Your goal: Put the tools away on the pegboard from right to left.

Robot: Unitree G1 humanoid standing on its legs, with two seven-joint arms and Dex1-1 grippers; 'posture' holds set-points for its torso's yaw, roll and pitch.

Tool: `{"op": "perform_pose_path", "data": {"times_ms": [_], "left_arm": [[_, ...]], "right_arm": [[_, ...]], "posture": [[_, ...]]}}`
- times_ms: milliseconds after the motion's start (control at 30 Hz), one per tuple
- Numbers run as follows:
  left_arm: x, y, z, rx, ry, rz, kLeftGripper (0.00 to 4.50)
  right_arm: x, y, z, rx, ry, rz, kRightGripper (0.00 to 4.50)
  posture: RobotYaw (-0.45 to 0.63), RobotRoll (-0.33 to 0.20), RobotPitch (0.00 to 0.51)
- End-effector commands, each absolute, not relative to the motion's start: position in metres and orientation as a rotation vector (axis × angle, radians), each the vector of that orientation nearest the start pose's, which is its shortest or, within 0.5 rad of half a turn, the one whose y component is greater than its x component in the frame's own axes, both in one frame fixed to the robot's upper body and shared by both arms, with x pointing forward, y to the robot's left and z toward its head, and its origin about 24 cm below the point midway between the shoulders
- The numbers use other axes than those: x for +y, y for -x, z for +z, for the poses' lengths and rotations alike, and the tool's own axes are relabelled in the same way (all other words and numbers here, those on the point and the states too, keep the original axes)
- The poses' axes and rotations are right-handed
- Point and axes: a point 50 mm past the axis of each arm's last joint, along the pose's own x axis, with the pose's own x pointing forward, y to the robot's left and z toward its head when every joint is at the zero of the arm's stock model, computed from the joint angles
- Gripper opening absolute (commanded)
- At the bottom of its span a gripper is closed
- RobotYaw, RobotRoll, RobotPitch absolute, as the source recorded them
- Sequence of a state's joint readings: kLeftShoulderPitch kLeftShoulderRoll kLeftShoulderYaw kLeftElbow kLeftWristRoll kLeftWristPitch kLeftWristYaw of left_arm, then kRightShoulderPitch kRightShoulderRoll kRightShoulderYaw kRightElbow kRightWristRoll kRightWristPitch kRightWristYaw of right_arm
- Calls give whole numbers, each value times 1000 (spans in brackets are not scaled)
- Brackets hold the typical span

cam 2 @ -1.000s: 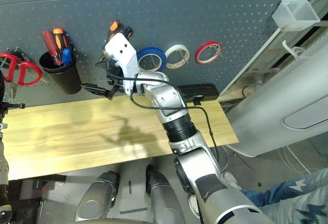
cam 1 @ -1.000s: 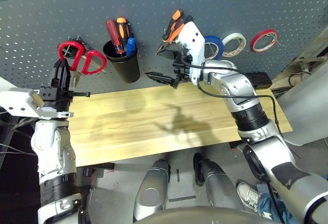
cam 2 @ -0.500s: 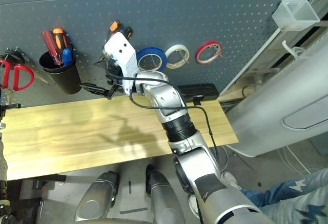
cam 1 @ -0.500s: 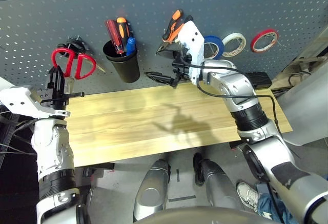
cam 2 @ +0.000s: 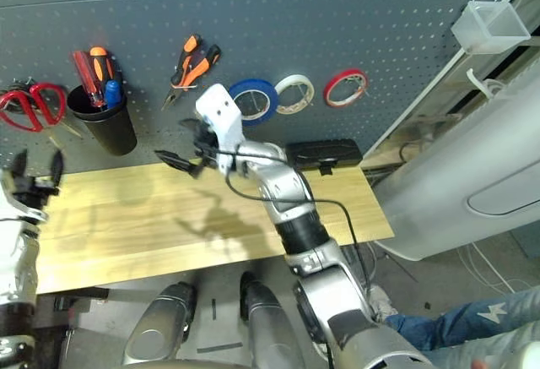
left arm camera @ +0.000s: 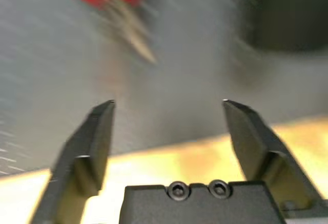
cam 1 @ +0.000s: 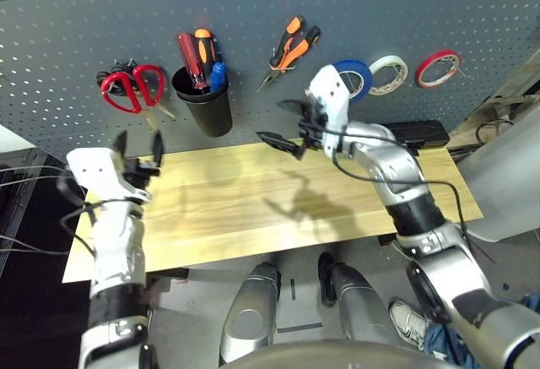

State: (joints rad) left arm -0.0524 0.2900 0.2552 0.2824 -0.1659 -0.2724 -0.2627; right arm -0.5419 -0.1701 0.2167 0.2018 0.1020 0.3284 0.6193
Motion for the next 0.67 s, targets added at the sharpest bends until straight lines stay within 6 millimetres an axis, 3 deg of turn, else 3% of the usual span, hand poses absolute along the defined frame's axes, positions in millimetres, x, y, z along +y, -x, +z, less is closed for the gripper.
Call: {"op": "perform_pose_path", "data": {"times_ms": [33, 133, 300, 467, 667], "left_arm": [[245, -248, 21, 28, -124, -49, 4469], [237, -253, 13, 84, -119, -47, 4469], [242, -261, -2, 201, -142, 45, 4469], [238, -268, -3, 201, -164, 32, 4469], [244, -262, -8, 230, -184, 56, 4469]], "right_arm": [[-105, -324, 74, 208, 188, 695, 4500], [-136, -327, 52, 275, 146, 483, 4500], [-177, -336, 37, 313, 80, 206, 4500], [-207, -348, 40, 301, 53, 87, 4500], [-224, -359, 45, 286, 88, 55, 4500]], "posture": [[186, 0, 182], [171, 0, 190], [150, 0, 199], [125, 0, 211], [117, 0, 219]]}}
